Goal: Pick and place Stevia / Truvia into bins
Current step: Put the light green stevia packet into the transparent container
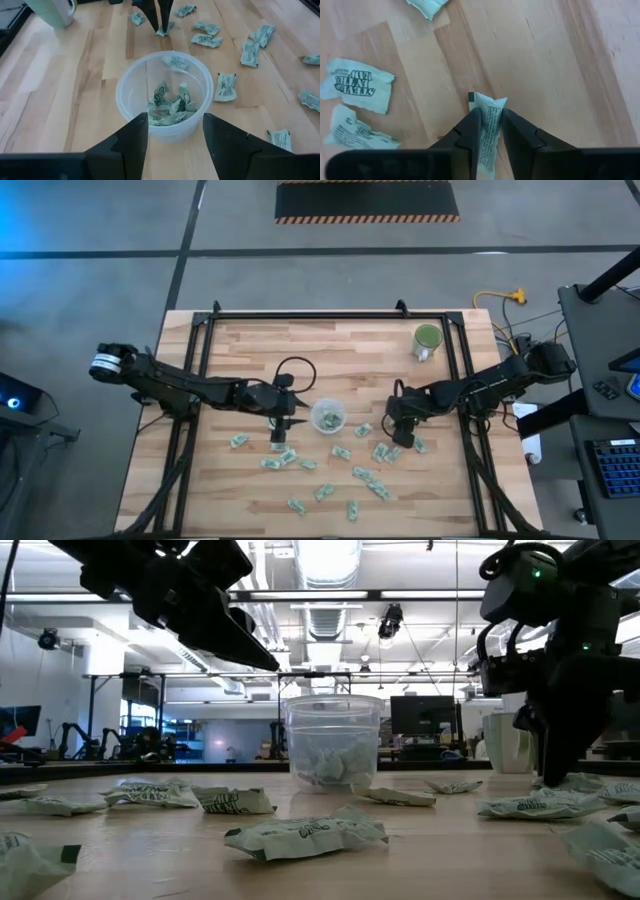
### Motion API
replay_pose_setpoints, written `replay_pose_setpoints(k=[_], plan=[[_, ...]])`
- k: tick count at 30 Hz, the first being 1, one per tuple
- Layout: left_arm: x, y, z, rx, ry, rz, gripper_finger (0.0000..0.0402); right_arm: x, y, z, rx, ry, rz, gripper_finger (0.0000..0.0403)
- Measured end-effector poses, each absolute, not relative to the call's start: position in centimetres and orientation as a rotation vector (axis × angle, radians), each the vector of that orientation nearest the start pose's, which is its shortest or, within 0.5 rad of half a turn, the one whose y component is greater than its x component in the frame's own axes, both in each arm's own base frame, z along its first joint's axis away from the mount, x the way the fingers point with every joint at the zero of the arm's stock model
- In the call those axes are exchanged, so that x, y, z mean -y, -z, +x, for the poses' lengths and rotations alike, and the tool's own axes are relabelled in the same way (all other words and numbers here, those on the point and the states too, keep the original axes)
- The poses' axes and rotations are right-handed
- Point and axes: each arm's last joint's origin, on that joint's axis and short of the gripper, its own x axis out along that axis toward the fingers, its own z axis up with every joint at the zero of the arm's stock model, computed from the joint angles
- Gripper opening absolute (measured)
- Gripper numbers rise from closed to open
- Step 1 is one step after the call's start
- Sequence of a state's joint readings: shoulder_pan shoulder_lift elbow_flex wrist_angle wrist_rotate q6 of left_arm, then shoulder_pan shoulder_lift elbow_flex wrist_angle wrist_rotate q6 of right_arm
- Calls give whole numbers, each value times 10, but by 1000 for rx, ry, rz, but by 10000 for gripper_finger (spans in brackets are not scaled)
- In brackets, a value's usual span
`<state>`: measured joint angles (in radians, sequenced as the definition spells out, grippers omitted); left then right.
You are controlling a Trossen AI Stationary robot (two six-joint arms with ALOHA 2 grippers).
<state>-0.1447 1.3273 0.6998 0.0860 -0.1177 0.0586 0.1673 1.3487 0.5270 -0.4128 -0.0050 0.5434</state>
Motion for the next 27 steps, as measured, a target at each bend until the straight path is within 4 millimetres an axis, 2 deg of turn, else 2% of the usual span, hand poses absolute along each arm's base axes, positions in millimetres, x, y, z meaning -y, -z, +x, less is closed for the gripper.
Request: replay_pose_setpoints(k=[6, 15, 21, 27], plan=[[36, -214, 270, -548, 41, 130, 173, -36, -137, 207, -1214, 100, 285, 13], [31, -201, 258, -737, -58, 155, 173, -38, -154, 233, -952, -33, 71, 9], [27, -196, 242, -880, -160, 96, 173, -37, -172, 249, -774, 31, -95, 9], [26, -189, 231, -987, -218, -1, 173, -38, -191, 267, -484, 57, -200, 9]])
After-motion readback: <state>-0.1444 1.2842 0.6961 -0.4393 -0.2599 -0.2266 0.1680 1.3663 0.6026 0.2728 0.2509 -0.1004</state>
